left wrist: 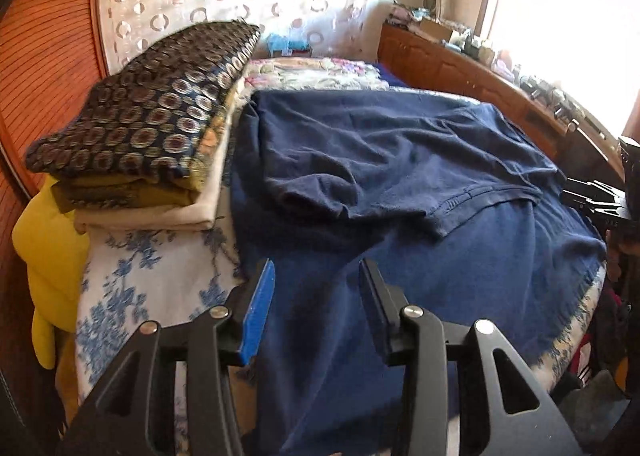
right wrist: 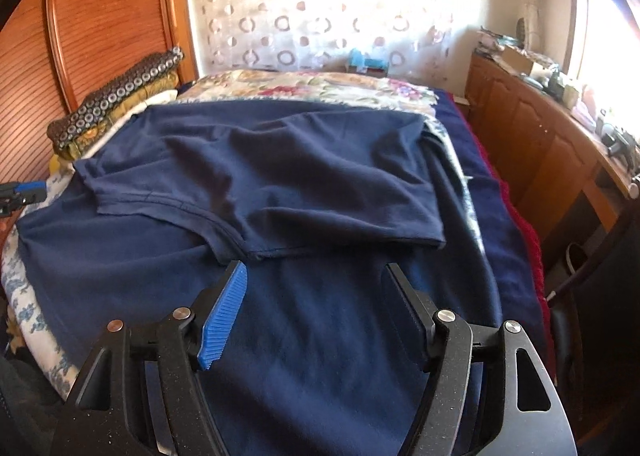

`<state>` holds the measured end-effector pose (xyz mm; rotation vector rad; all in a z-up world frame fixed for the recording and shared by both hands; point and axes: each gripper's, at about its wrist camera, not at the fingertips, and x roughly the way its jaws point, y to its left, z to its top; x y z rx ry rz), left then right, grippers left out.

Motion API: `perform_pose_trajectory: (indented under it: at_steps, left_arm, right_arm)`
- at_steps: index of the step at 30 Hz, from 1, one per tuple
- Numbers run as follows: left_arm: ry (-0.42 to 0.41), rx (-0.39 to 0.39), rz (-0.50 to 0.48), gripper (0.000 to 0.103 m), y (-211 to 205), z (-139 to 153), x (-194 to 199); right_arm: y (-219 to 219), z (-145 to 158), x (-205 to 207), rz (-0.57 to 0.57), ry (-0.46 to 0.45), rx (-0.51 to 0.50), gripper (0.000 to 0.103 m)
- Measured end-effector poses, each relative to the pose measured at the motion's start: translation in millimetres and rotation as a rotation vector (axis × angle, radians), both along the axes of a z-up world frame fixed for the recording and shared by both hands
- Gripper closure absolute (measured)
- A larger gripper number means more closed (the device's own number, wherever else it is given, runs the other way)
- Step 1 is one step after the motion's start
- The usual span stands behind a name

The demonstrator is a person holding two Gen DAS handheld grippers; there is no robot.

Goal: Fold small clothes

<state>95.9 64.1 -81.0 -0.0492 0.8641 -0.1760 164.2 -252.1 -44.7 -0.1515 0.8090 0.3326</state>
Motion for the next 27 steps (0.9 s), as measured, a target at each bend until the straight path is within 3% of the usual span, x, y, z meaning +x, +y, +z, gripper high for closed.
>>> perform_pose_trajectory:
  at_steps: [7, 14, 24, 27]
  left_arm:
    - [0.056, 0.037, 0.004, 0.061, -6, -23, 18]
    - [-0.031, 0.106, 0.002, 0.054, -15, -29, 12]
    - [-0.03, 0.087, 0.004, 0.053, -12, -29, 15]
    - [-0.031, 0.091, 0.005, 0.053, -13, -29, 14]
  right_arm:
    - [2, -25, 7, -0.027, 0.053, -0.018, 0.031]
    - [3, -26, 6, -0.034, 0.042, -0.036, 0.031]
    - [1, -25, 9, -0.061, 0.039, -0.027, 0.032]
    - [-12, -13, 14, -0.114, -0.001, 0.016, 0.032]
